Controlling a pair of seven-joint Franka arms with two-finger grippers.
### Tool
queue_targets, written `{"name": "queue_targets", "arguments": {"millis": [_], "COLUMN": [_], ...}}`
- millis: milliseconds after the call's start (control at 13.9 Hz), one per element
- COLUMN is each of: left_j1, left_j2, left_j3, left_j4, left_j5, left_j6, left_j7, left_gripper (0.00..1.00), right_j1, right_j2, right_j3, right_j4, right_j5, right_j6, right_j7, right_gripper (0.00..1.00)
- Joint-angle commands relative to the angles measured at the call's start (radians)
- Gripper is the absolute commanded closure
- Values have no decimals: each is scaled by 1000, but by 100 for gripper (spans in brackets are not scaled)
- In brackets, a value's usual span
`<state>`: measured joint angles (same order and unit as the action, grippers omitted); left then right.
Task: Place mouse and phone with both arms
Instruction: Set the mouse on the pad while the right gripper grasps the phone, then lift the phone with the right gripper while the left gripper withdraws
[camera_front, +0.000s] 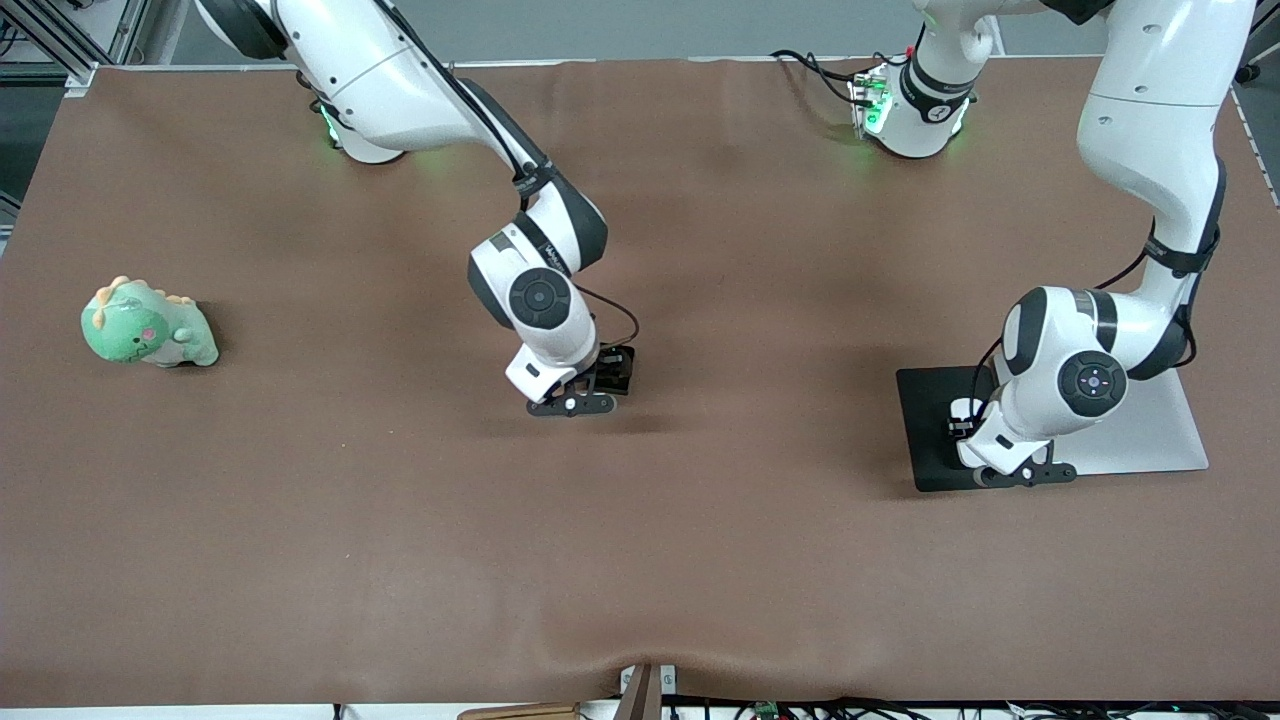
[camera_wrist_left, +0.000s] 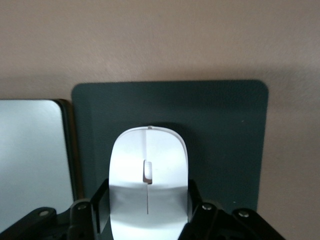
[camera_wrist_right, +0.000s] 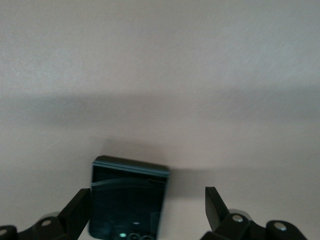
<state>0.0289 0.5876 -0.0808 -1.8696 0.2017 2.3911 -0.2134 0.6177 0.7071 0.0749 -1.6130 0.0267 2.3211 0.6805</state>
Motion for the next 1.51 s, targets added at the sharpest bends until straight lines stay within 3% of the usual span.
{"name": "queue_targets", "arguments": {"millis": [0, 72, 144, 215, 431, 646, 862, 1077, 1149, 1221, 1292, 1436], "left_j1": [13, 13, 13, 16, 17, 19, 20, 20, 20, 19, 19, 13], "left_j2": [-8, -3, 4, 11, -23, -132, -208, -285, -317, -359, -398, -469], "left_j3": [-10, -10, -10, -10, -10, -11, -13, -16, -16, -14, -14, -19], "left_j4": [-25, -25, -23, -20, -8, 32, 174, 305, 325, 329, 329, 328], "left_j5": [13, 13, 12, 12, 12, 13, 9, 4, -11, -34, -47, -56], "left_j6": [26, 26, 26, 26, 13, -41, -206, -453, -510, -551, -587, -660], "left_j7": [0, 0, -1, -1, 2, 3, 8, 11, 12, 12, 12, 14], "left_gripper": [47, 33, 5, 0, 0, 0, 0, 0, 0, 0, 0, 0], "right_j1": [36, 43, 47, 47, 47, 47, 47, 63, 62, 57, 54, 45], "right_j2": [32, 38, 46, 52, 66, 78, 91, 92, 92, 91, 91, 80], "right_j3": [-9, -9, -9, -9, -9, -9, -9, -15, -15, -15, -15, -15], "right_j4": [19, 19, 21, 21, 19, 22, 24, 24, 24, 24, 24, 24], "right_j5": [-2, -5, -8, -8, -8, -8, -8, -27, -34, -42, -42, -42], "right_j6": [23, 23, 24, 24, 46, 61, 104, 109, 109, 109, 107, 98], "right_j7": [109, 134, 143, 143, 158, 198, 261, 263, 263, 263, 263, 260], "right_gripper": [0, 0, 0, 0, 0, 0, 0, 0, 6, 37, 57, 64]}}
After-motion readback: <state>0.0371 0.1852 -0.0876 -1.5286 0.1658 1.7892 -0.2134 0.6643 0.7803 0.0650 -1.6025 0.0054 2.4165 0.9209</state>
